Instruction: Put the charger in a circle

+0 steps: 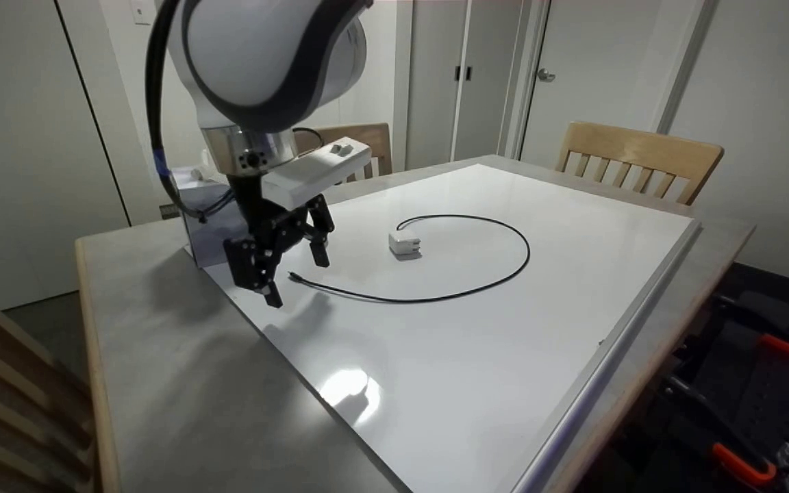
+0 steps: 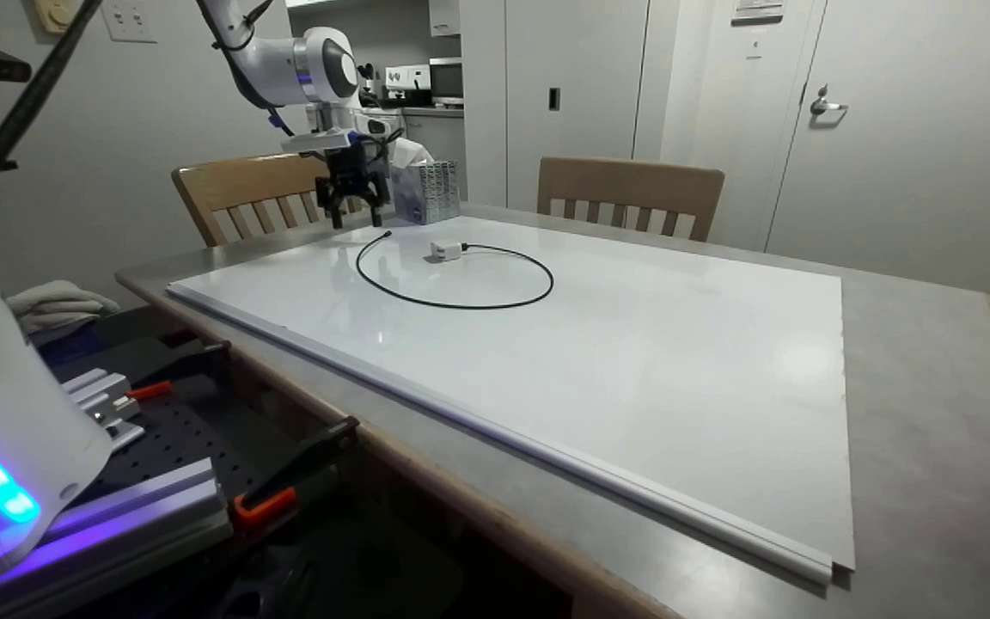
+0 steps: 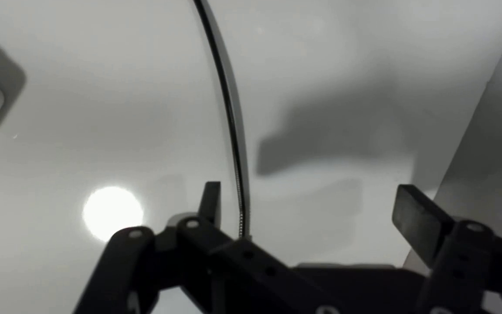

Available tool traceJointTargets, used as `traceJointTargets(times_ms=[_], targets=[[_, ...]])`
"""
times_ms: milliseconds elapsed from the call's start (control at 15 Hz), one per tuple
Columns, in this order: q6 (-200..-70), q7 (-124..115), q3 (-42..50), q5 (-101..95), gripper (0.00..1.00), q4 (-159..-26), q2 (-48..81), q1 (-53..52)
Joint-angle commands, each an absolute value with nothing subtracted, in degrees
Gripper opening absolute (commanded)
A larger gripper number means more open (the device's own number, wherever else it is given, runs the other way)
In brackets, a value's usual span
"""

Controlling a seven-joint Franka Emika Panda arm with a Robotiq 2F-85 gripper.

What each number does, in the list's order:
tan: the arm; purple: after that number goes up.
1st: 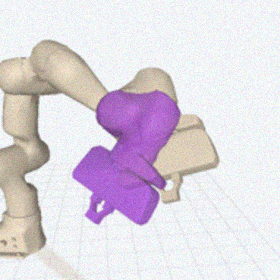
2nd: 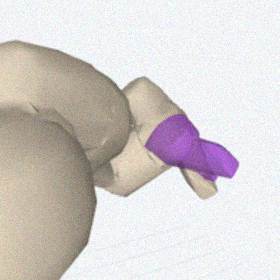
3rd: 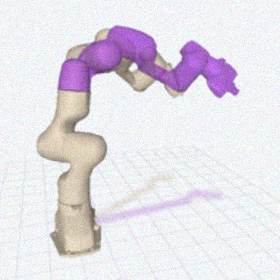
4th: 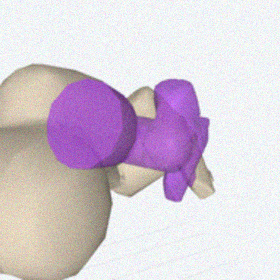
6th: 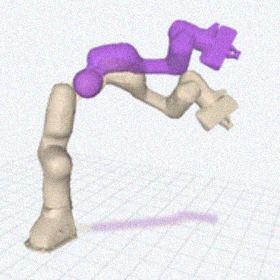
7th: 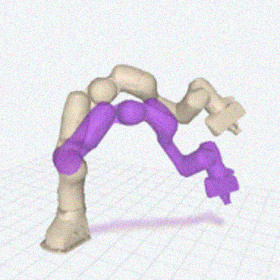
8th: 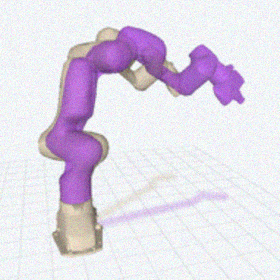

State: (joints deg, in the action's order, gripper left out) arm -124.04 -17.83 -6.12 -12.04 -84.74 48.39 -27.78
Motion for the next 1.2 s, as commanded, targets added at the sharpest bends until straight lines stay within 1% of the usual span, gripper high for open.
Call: traceJointTargets(times_ms=[0,333,600,933,1000,1067,1133], targets=[[-126.7,-20.16,-3.75,-14.17,1.0,-86.73,47.17,-28.78],[-133.9,-20.28,-3.7,-12.39,1.0,-88.72,47.89,-26.76],[-141.06,-19.55,-4.34,-9.9,1.0,-92.73,48.18,-24.77],[-142.45,-19.56,-3.87,-8.43,1.0,-93.87,47.68,-24.91],[-142.42,-19.58,-3.85,-8.31,0.75,-93.83,47.7,-24.92],[-142.38,-19.57,-3.88,-8.15,0.74,-93.82,47.68,-24.93],[-142.34,-19.54,-3.99,-7.87,0.68,-93.82,47.56,-24.95]])
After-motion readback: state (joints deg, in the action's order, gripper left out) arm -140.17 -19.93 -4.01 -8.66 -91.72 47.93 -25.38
